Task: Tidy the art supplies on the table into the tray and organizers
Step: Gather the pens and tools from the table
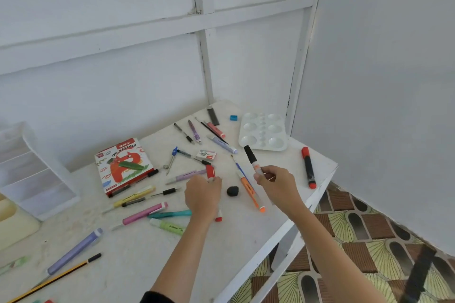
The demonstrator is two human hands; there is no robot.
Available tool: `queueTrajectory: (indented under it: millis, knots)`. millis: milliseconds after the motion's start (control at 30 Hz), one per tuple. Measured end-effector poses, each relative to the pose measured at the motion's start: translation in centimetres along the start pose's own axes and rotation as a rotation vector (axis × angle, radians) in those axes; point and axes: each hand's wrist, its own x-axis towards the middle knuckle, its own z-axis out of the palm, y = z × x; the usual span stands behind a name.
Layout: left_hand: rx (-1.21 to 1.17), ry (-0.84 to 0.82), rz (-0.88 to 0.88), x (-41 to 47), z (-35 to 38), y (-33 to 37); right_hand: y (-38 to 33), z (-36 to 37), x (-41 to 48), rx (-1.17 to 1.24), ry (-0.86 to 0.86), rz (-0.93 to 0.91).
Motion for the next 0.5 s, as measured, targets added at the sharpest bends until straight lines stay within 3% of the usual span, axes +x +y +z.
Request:
queueTrajectory:
  millis: [133,267,367,500]
  knots:
    - [-0.388,0.034,0.093,-0.2,-0.2,2.8,1.1,-2.8,1.2,0.014,0.156,0.025]
    - [-0.750,-0.217,0.077,-0.9,0.7,6.0,3.5,-5.9,3.6,-0.181,0.364,0.111]
    - [-0.835,-0.384,0.034,-1.7,1.6,7.6,4.8,-7.0,5.2,-0.359,0.351,0.212]
    - [-0.891,-0.469,0.011,-2.6,2.7,8.1,5.4,-6.7,5.7,-0.431,0.289,0.292]
